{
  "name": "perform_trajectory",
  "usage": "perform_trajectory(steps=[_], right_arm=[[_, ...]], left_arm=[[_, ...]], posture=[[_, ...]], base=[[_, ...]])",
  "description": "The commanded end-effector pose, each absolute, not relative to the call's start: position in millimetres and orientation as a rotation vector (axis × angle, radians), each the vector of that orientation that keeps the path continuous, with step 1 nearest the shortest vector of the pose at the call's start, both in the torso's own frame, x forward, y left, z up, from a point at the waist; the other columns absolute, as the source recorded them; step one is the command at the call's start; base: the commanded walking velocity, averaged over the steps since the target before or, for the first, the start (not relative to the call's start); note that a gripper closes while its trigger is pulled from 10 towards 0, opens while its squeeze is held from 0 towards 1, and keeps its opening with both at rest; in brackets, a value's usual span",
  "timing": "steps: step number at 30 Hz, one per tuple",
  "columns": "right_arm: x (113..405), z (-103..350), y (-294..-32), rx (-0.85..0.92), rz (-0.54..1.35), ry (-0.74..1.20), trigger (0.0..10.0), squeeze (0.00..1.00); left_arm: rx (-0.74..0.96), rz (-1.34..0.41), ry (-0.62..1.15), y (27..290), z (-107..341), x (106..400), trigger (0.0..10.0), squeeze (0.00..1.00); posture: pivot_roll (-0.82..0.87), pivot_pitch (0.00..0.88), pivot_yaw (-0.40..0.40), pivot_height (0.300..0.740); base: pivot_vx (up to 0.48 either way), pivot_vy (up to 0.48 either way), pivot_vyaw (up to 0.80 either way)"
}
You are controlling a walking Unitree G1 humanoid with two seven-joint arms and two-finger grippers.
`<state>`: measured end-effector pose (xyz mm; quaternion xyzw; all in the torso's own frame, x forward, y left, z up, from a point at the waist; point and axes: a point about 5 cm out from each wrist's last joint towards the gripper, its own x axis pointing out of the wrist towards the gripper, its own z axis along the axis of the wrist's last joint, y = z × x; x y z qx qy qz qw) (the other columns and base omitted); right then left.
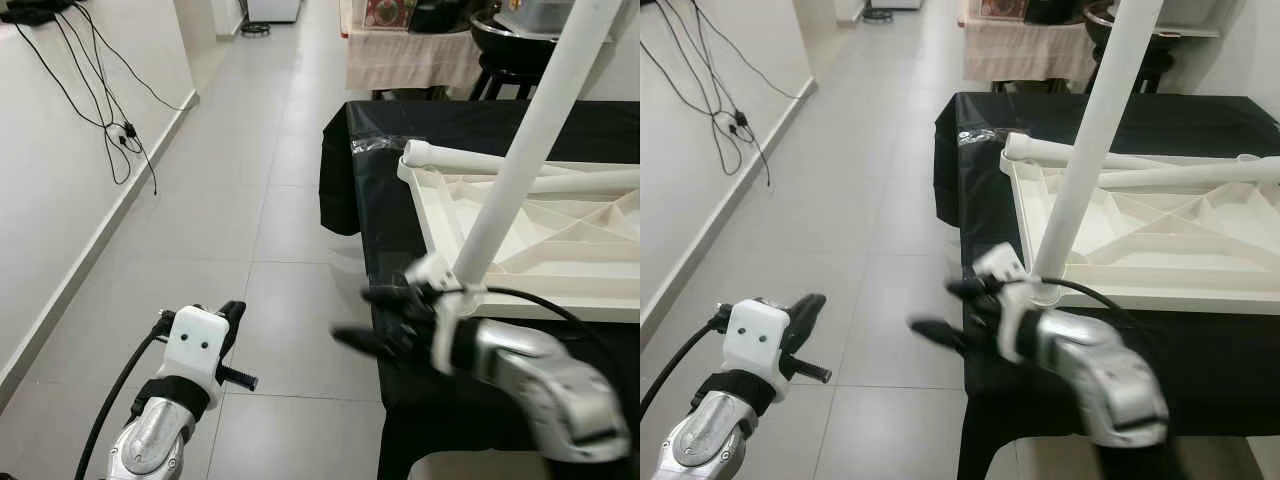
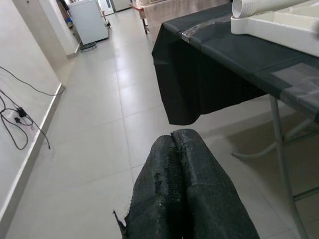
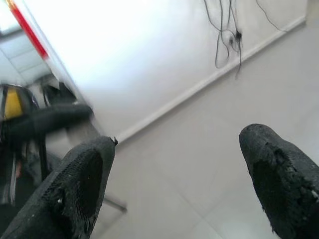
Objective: Building children table
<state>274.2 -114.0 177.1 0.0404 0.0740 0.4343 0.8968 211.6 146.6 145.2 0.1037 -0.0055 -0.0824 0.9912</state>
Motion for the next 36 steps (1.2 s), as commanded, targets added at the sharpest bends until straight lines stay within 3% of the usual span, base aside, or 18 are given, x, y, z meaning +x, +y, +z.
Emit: perform_trajectory(steps=[1,9,32,36], right_arm=[[275.4,171.5,-109.1,0.071,0.881,0.155,10.0,0.0],[273.4,158.4,-77.6,0.08,0.992,0.154,10.0,0.0],[282.2,151.5,-80.4,0.148,0.973,0.102,10.0,0.0],[283.3,151.1,-79.1,0.135,0.984,0.098,10.0,0.0]], left_arm=[[0.234,-0.156,-0.009,148.1,142.7,210.0,10.0,0.0],[0.164,-0.201,-0.022,144.5,143.2,208.0,10.0,0.0],[0.125,-0.215,-0.032,145.6,139.9,210.1,10.0,0.0],[0.119,-0.227,-0.033,144.9,139.7,210.4,10.0,0.0]], posture=[[-0.04,0.081,-0.018,0.74],[-0.03,0.088,-0.019,0.74],[-0.01,0.099,-0.017,0.74],[-0.01,0.101,-0.02,0.74]], base=[[0.0,0.0,0.0],[0.0,0.0,0.2],[0.0,0.0,0.79],[0.122,0.0,0.23]])
